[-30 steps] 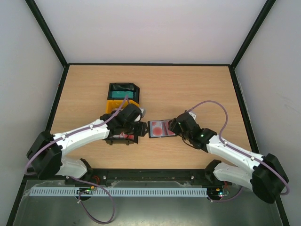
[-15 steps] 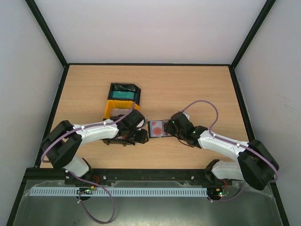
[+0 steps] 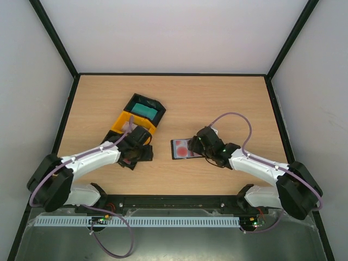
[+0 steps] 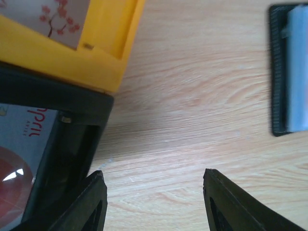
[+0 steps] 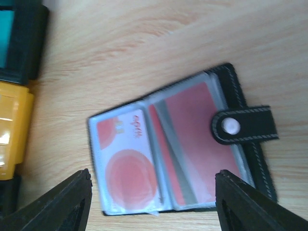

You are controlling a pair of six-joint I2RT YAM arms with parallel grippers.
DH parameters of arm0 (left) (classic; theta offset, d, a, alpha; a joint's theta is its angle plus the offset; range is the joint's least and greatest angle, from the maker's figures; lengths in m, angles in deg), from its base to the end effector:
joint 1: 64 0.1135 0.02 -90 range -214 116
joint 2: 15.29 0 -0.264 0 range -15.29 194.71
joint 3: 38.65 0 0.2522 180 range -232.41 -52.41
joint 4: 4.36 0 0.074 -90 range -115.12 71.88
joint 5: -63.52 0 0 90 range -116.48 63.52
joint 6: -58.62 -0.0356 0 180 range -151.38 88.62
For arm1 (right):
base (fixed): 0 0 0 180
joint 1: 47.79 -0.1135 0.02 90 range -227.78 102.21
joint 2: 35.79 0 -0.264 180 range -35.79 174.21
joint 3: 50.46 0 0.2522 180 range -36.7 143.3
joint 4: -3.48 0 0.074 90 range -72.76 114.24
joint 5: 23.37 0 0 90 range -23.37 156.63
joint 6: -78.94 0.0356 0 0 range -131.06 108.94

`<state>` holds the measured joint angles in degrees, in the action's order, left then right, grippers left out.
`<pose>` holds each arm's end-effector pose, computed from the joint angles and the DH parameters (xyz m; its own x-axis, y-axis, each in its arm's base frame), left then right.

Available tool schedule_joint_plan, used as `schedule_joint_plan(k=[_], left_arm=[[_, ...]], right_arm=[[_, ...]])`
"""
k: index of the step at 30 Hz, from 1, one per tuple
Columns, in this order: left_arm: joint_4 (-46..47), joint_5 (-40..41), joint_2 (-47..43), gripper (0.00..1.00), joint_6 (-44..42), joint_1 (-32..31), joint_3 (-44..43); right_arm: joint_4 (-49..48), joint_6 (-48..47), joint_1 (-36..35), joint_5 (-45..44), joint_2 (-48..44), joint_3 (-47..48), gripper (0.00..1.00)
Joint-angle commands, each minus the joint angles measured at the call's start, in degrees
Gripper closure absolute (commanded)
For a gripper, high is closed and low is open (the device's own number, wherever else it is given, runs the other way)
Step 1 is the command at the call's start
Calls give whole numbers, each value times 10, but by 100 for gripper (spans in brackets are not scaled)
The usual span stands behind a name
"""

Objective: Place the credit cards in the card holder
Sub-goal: Adjust the storage box at the center of the board, then pick up the credit card from the storage box.

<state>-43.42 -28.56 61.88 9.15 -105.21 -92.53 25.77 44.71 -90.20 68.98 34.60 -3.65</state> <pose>0.1826 -0.1616 0.1741 -0.9426 -0.0378 -0.3318 0.0770 0.9422 -0.3260 0.1754 0.1622 0.1827 -0.8727 0.3217 -0.3673 0.0472 0.8044 0.5922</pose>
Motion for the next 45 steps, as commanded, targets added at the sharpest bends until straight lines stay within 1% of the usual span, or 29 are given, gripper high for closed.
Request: schedule_joint_plan(k=[1, 3, 5, 7, 9, 11, 14, 16, 20, 23, 26, 29, 31, 34, 36, 42, 45], left_arm=[[0, -41, -60, 42, -30, 4, -25], [-6, -58, -80, 38, -44, 5, -62], [-37, -38, -85, 34, -61, 11, -116], [-70, 0, -77, 32, -79, 26, -165], [-88, 11, -61, 31, -100, 50, -198], [-103, 6, -35, 31, -127, 78, -224], [-130, -20, 13, 33, -167, 112, -255], [-134, -20, 42, 39, -187, 133, -261], [-125, -22, 108, 57, -209, 185, -262], [-108, -37, 157, 60, -223, 210, -268], [-104, -36, 205, 60, -239, 217, -288], [-102, -32, 236, 62, -247, 225, -303], [-103, -34, 263, 67, -251, 230, -313], [-102, -32, 285, 71, -253, 233, -321], [-100, -42, 293, 71, -253, 235, -322], [-97, -31, 310, 62, -250, 235, -320], [-95, -40, 313, 61, -250, 235, -319]], right_arm=[[25, -42, -1, -10, -19, 46, 31], [26, -53, 1, -5, -21, 61, 30], [23, -63, 3, -4, -21, 74, 29], [13, -76, 6, -7, -17, 84, 29], [-2, -89, 10, -9, -11, 90, 29], [-18, -105, 12, -9, 0, 95, 28], [-38, -139, 14, -8, 22, 102, 28], [-39, -161, 14, -11, 35, 109, 28], [-63, -190, 14, -12, 55, 93, 30], [-76, -225, 14, 32, 87, 95, 33], [-73, -240, 13, 56, 126, 108, 38], [-81, -244, 11, 60, 150, 113, 40], [-86, -246, 7, 60, 162, 119, 41], [-88, -246, 0, 61, 184, 131, 42], [-89, -246, -4, 65, 195, 139, 44], [-100, -241, -12, 77, 222, 151, 45], [-104, -236, -15, 79, 230, 154, 45]])
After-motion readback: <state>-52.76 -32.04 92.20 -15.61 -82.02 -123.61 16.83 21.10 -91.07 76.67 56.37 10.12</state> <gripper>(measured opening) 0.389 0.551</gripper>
